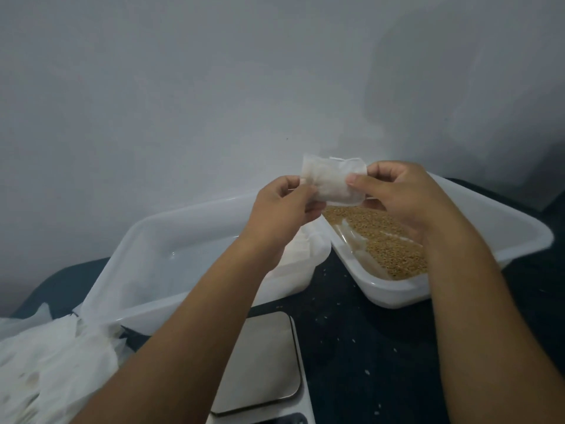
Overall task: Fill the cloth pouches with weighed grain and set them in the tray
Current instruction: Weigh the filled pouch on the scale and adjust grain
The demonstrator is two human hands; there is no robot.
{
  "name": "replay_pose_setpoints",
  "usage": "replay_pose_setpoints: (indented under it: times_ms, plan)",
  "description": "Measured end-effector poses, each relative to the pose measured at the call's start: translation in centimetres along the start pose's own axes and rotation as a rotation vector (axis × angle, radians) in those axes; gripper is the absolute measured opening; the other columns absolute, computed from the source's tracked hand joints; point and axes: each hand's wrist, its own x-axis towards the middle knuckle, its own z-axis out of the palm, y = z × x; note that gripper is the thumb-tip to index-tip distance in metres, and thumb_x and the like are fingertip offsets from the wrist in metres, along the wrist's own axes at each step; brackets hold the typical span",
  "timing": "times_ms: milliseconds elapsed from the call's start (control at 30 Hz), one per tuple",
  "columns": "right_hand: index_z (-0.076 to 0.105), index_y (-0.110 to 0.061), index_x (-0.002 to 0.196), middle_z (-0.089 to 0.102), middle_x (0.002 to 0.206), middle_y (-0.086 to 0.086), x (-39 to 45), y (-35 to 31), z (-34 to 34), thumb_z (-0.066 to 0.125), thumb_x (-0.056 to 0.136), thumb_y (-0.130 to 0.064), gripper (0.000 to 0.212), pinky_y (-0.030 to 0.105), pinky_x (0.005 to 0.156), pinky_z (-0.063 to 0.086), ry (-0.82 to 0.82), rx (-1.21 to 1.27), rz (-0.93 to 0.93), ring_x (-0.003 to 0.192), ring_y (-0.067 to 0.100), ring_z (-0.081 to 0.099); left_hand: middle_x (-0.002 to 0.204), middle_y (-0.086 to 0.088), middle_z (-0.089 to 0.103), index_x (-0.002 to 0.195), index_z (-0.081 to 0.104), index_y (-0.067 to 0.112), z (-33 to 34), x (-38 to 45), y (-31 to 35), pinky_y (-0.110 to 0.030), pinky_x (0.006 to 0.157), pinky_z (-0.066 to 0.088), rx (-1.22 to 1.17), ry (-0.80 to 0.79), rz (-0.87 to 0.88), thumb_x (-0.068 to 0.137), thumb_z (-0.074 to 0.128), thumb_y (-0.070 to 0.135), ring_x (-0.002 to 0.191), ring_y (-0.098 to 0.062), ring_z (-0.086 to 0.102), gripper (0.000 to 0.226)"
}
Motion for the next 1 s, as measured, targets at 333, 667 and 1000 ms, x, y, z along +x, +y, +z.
replay_pose_setpoints:
  times_ms: [333,667,1000]
  plan:
    - [0.079,-0.028,0.074,0.077,0.088,0.004,0.4,0.8,-0.3,0.084,0.083,-0.036,0.013,0.045,0.089,0.060,0.031,-0.073,0.002,0.080,0.015,0.066,0.096,-0.010,0.075,0.106,0.069,0.007,0.4,0.0,-0.8,-0.032,0.088,0.062,0.029,0.017,-0.007,0.098,0.061,0.007,0.087,-0.018,0.075,0.011]
    - [0.077,-0.018,0.081,0.078,0.097,0.011,0.6,1.5,-0.2,0.086,0.079,-0.043,0.027,0.046,0.087,0.059,0.003,-0.091,0.022,0.094,0.035,0.073,0.090,-0.003,0.076,0.104,0.072,0.009,0.6,-0.4,-0.7,-0.024,0.082,0.061,0.023,0.043,0.105,0.096,0.065,0.005,0.083,-0.013,0.075,0.011]
    - [0.078,-0.017,0.077,0.075,0.096,0.020,0.9,1.8,-0.2,0.087,0.079,-0.036,0.021,0.060,0.095,0.057,0.018,-0.075,0.015,0.093,0.040,0.072,0.099,-0.008,0.074,0.110,0.070,0.007,0.6,-0.3,-1.5,-0.030,0.090,0.062,0.016,0.044,0.035,0.097,0.065,0.007,0.095,-0.023,0.076,0.014]
